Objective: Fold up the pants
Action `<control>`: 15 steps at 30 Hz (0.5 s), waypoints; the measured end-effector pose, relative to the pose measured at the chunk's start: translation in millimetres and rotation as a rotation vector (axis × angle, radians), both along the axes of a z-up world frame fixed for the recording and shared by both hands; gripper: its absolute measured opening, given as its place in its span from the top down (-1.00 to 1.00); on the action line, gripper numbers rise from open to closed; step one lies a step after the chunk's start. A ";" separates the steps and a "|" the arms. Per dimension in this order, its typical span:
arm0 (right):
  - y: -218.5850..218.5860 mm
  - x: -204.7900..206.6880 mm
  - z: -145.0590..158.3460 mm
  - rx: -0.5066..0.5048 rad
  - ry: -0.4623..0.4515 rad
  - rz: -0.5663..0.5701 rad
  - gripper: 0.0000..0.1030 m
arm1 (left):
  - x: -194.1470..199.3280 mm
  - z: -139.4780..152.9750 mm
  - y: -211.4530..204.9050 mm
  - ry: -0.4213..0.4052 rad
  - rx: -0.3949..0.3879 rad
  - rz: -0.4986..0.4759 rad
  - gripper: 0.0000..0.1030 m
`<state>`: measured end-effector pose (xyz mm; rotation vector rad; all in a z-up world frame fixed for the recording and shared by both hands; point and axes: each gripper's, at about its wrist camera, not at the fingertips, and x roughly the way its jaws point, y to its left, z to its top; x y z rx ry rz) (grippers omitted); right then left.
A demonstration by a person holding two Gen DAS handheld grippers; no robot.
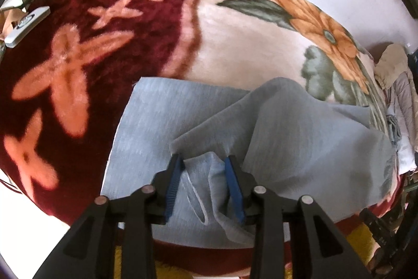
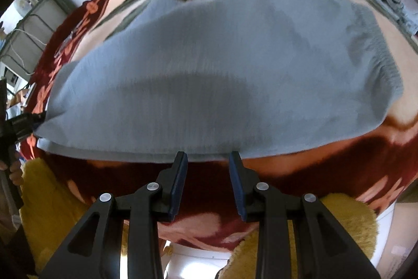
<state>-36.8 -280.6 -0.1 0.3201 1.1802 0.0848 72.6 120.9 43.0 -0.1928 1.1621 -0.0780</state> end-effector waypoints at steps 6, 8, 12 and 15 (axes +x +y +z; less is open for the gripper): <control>-7.2 -8.2 -9.4 0.057 0.010 -0.003 0.35 | -7.4 20.7 -4.1 -0.087 0.057 -0.046 0.86; -7.6 -8.7 -9.0 0.058 0.003 -0.001 0.35 | -7.6 31.1 0.7 -0.112 0.121 -0.027 0.86; -4.5 -9.9 -10.5 0.049 0.004 0.012 0.35 | 9.1 40.1 5.9 -0.119 0.262 -0.037 0.86; -2.7 -10.6 -10.0 0.042 0.002 0.014 0.35 | 24.6 35.9 4.1 -0.083 0.287 -0.093 0.73</control>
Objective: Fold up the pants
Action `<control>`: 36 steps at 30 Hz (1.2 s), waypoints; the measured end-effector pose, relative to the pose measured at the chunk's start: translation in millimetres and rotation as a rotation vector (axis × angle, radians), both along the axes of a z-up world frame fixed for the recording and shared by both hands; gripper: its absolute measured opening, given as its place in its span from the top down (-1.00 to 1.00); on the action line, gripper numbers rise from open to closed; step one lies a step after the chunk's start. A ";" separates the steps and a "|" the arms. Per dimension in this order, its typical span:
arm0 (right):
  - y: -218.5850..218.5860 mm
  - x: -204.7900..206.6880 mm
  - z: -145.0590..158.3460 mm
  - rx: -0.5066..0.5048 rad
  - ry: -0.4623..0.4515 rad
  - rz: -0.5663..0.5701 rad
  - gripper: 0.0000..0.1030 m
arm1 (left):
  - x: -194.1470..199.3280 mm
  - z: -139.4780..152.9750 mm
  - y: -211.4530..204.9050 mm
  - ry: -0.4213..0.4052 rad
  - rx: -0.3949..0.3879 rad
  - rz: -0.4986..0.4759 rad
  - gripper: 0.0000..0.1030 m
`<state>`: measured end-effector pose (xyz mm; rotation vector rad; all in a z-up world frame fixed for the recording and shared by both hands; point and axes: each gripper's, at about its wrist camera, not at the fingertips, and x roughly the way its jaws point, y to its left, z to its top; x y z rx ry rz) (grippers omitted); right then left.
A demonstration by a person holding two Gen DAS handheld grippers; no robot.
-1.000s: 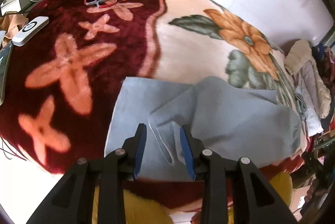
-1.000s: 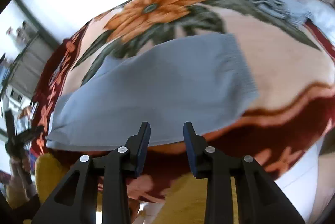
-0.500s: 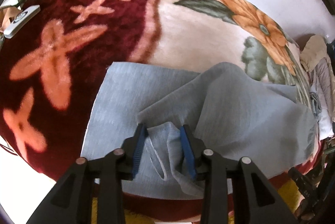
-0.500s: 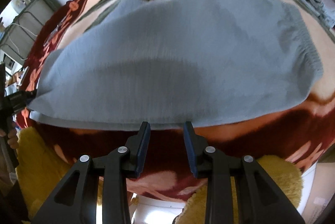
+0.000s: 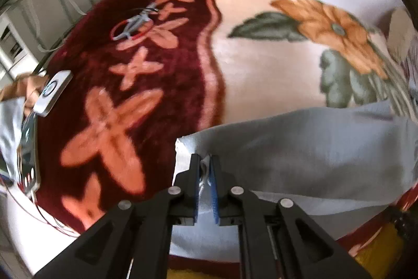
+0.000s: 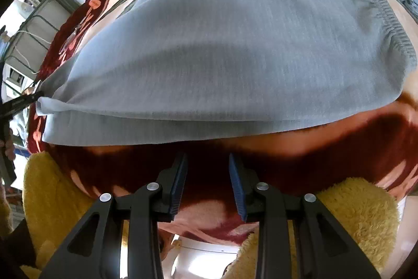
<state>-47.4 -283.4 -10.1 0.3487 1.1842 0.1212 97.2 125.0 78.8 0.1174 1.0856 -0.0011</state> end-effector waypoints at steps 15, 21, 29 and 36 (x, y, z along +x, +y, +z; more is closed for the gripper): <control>56.2 19.0 25.1 -0.059 -0.069 0.170 0.35 | -30.1 -5.7 41.8 0.072 -0.224 0.120 0.02; 76.9 17.2 23.2 -0.081 -0.071 0.227 0.35 | -42.8 -13.8 57.2 0.109 -0.334 0.176 0.02; 77.7 17.3 14.7 -0.071 -0.048 0.210 0.35 | -52.0 -23.0 65.2 0.129 -0.424 0.210 0.02; 80.9 20.8 18.1 -0.085 -0.063 0.216 0.35 | -60.1 -19.4 64.6 0.116 -0.371 0.195 0.91</control>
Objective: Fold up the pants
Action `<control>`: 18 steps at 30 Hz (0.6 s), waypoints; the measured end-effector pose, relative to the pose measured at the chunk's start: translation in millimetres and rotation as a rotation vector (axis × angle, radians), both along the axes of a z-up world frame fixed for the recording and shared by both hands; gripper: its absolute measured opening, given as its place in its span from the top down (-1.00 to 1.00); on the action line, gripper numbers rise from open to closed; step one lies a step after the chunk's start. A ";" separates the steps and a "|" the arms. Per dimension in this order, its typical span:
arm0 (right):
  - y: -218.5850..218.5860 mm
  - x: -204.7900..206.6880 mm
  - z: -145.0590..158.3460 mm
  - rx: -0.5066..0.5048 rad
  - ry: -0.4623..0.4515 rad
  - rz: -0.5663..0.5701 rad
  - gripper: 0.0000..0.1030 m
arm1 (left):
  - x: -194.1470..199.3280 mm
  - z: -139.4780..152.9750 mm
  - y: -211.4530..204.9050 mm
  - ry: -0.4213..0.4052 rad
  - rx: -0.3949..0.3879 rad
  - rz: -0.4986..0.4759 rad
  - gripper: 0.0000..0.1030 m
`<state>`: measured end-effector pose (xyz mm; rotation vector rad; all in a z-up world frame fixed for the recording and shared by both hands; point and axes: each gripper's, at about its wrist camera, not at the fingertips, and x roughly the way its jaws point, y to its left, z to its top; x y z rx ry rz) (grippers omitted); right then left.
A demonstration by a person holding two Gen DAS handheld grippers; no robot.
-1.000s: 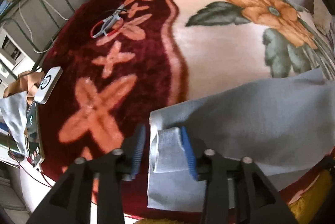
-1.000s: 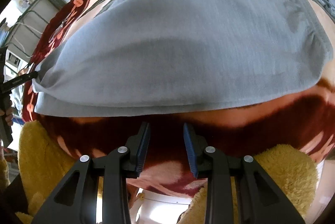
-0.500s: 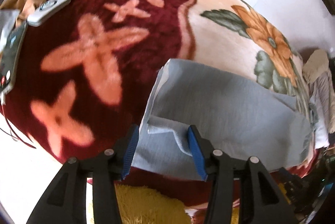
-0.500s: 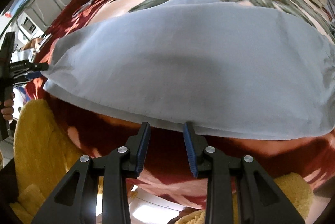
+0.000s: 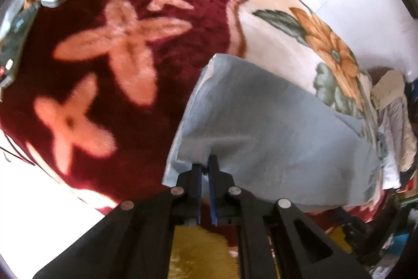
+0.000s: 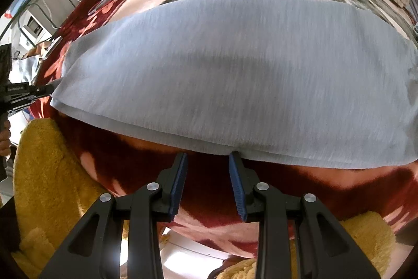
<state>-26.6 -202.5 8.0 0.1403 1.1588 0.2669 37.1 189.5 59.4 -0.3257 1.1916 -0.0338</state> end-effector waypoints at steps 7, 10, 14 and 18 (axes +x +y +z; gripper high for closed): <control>11.3 1.6 7.1 -0.020 -0.032 0.046 0.35 | -1.8 -2.0 -5.1 0.022 0.098 -0.044 0.90; 24.0 1.1 9.2 -0.058 -0.050 0.108 0.35 | -0.3 -1.9 -7.8 0.015 0.107 -0.050 0.91; 41.8 2.5 7.8 -0.174 -0.097 0.184 0.35 | 0.6 -0.9 -3.8 0.008 0.082 -0.039 0.91; 47.8 3.6 3.0 -0.261 -0.121 0.235 0.35 | 0.4 -1.6 -0.5 0.010 0.053 -0.029 0.91</control>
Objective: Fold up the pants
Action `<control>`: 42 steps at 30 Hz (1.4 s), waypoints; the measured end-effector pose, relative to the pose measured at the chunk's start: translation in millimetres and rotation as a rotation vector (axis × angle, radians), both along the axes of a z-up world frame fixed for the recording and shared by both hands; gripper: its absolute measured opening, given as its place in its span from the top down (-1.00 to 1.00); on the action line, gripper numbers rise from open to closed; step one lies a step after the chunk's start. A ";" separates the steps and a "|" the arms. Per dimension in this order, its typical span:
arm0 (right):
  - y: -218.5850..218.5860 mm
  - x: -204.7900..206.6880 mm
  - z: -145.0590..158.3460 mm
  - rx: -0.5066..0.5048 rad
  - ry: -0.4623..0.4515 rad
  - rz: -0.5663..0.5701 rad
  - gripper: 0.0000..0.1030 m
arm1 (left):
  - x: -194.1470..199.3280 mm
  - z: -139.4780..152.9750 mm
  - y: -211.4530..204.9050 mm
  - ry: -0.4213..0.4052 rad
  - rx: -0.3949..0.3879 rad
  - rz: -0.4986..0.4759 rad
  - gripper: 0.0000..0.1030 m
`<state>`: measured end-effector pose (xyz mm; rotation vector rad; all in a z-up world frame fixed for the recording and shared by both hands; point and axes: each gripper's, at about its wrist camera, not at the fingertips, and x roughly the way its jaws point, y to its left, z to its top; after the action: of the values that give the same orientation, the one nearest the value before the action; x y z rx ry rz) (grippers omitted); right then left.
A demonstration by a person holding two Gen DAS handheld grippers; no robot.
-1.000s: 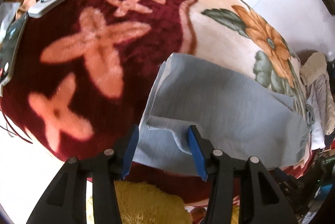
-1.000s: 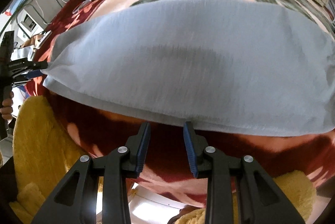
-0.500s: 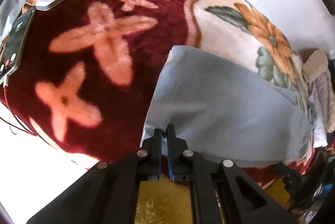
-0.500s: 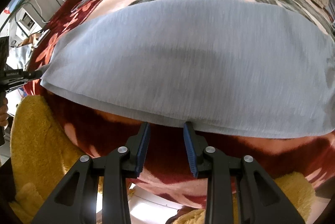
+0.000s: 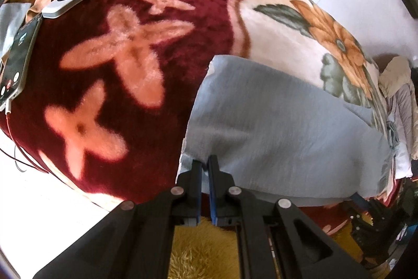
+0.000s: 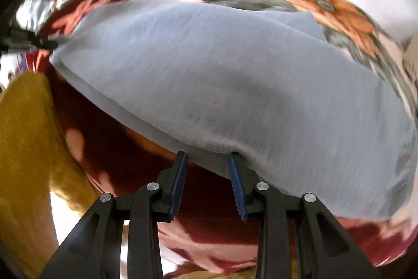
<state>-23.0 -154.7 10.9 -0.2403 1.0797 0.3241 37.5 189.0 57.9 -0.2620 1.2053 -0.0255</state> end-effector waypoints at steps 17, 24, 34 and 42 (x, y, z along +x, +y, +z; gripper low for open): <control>-15.4 -21.3 13.9 -0.101 -0.095 0.009 0.31 | 6.5 6.3 -2.8 -0.024 0.010 -0.039 0.91; -8.6 1.4 0.6 -0.148 -0.089 0.088 0.78 | 9.5 15.8 -0.6 -0.045 0.011 -0.045 0.91; -23.2 -25.4 28.7 -0.047 -0.129 0.084 0.95 | 2.2 10.8 -1.0 -0.024 0.075 -0.081 0.91; -12.2 -26.6 -5.9 -0.110 -0.034 0.105 0.91 | -4.9 -17.4 -2.9 0.071 0.223 -0.116 0.83</control>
<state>-49.7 -166.9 5.0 -0.4004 1.0542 0.3535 32.6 186.1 40.4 0.0025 1.2814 0.0180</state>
